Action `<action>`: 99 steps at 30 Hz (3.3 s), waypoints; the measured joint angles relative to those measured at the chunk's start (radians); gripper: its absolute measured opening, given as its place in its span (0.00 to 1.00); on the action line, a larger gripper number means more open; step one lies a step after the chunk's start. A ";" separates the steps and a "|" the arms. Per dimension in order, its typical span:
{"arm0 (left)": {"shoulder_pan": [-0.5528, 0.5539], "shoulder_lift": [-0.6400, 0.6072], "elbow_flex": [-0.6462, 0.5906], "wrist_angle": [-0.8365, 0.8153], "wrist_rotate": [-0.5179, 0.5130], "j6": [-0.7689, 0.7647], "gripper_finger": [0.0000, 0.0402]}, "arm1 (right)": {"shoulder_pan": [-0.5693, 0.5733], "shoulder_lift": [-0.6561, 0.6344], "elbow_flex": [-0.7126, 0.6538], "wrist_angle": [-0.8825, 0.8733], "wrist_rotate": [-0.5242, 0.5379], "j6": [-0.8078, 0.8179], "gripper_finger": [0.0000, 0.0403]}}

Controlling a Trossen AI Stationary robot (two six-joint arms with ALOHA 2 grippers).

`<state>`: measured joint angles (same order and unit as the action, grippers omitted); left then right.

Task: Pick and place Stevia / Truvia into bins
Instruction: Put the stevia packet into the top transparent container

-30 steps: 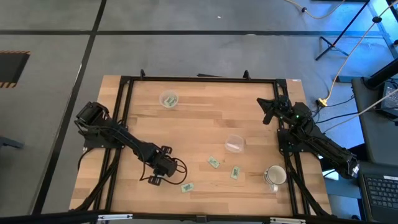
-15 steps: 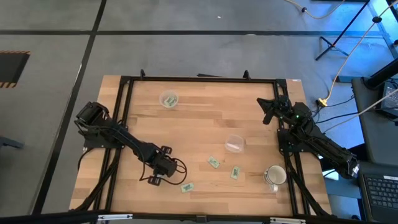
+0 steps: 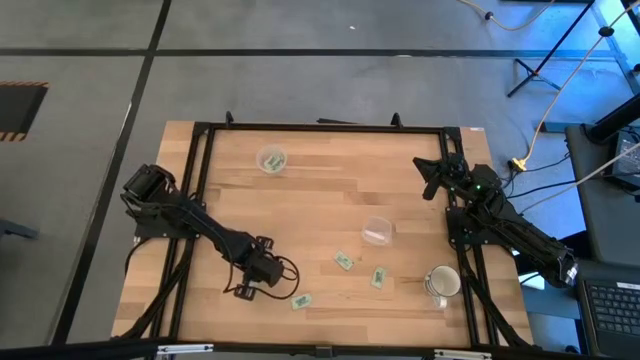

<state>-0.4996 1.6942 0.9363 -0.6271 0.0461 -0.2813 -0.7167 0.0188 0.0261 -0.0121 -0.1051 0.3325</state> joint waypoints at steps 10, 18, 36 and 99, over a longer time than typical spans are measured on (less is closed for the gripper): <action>0.155 -0.202 0.015 -0.049 -0.065 -0.117 0.01 | 0.000 0.000 0.000 0.000 0.000 0.000 0.07; 0.435 -0.374 0.017 -0.148 -0.133 -0.090 0.01 | 0.000 0.000 0.000 -0.001 0.000 0.000 0.07; 1.065 -0.401 0.018 0.026 -0.152 0.120 0.01 | 0.000 0.003 0.000 0.000 0.000 -0.001 0.07; 0.349 -0.219 0.019 0.410 0.319 0.185 0.34 | 0.000 0.005 0.000 0.000 0.000 0.003 0.07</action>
<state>-0.1507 1.4752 0.9550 -0.2166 0.3653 -0.0964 -0.7162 0.0235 0.0261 -0.0122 -0.1049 0.3350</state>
